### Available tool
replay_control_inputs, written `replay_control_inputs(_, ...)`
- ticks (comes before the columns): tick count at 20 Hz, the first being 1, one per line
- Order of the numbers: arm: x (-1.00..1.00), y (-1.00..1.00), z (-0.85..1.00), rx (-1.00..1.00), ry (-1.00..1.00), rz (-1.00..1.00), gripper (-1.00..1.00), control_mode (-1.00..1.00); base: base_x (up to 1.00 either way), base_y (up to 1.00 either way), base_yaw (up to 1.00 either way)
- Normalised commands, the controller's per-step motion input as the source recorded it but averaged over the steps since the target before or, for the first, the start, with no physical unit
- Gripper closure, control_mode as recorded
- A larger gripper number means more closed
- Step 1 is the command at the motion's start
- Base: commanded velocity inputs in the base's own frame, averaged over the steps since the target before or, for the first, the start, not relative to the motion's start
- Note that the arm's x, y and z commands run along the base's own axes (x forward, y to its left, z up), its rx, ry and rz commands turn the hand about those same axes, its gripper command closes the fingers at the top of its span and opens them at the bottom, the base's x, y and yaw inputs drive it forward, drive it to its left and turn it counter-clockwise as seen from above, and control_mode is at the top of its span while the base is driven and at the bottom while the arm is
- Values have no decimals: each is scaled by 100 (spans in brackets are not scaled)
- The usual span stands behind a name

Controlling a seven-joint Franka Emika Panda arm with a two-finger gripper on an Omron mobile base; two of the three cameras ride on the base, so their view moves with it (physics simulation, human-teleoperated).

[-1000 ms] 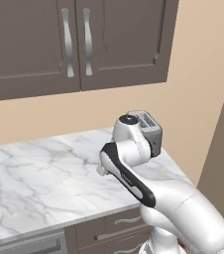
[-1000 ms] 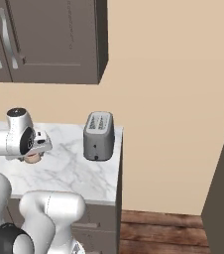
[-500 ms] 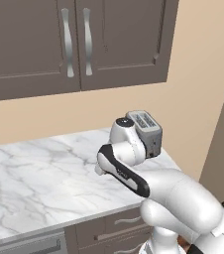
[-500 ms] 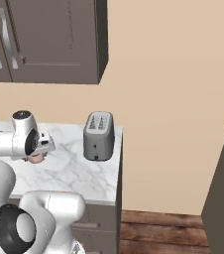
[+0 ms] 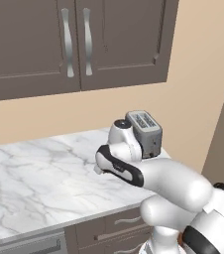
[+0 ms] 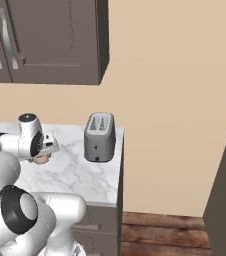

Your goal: Open the fridge, remove the orange, lemon, and steak, and place them on any counter.

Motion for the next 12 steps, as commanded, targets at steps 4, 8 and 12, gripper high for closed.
replay_control_inputs(4, 26, 0, -18, 0, 0, 0, 100, -100, 0, 0, 0)
replay_control_inputs(8, 21, 0, -17, 0, 0, 0, 100, -100, 0, 0, 0)
replay_control_inputs(12, 18, 0, -24, 0, 1, 0, 100, -100, 0, 0, 0)
